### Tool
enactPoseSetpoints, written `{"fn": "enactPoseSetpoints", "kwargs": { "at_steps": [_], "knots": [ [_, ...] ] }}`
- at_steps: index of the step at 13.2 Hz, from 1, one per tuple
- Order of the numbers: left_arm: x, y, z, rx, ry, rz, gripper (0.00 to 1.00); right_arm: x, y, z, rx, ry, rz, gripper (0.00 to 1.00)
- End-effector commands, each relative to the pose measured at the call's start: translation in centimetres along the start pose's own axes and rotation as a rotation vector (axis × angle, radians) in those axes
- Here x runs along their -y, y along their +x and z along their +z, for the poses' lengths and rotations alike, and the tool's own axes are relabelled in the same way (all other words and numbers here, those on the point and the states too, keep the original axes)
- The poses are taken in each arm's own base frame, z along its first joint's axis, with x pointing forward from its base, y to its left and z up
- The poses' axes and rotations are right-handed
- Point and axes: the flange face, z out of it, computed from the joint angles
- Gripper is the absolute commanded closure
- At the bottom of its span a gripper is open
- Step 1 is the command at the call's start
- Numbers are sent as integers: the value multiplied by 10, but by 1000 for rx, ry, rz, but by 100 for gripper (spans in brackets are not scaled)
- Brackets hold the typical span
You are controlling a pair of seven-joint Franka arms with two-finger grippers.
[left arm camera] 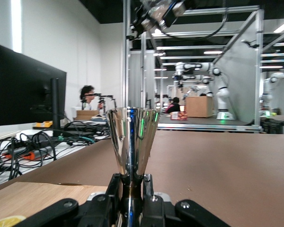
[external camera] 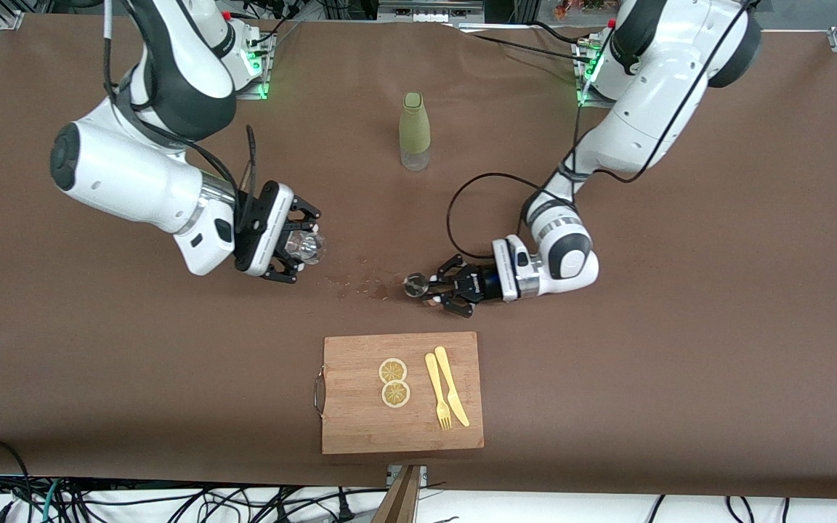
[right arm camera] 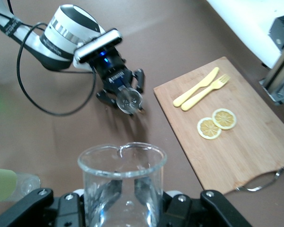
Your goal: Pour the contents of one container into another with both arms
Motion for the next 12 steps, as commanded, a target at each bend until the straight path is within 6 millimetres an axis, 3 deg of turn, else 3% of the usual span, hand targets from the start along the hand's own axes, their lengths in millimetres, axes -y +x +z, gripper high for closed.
{"fn": "enactPoseSetpoints", "kwargs": {
  "at_steps": [1, 6, 8, 10, 12],
  "knots": [
    [2, 10, -59, -29, -87, 38, 100, -12, -20, -27, -26, -3, 9, 82],
    [26, 18, -202, 51, -275, 22, 100, -41, -36, -67, -185, -1, 32, 82],
    [31, 24, -251, 93, -305, 17, 100, -59, -50, -74, -256, 46, 1, 82],
    [30, 27, -292, 103, -336, 15, 100, -86, -75, -84, -297, 100, -49, 82],
    [28, 29, -335, 109, -335, 53, 100, -111, -117, -82, -311, 129, -100, 82]
  ]
}}
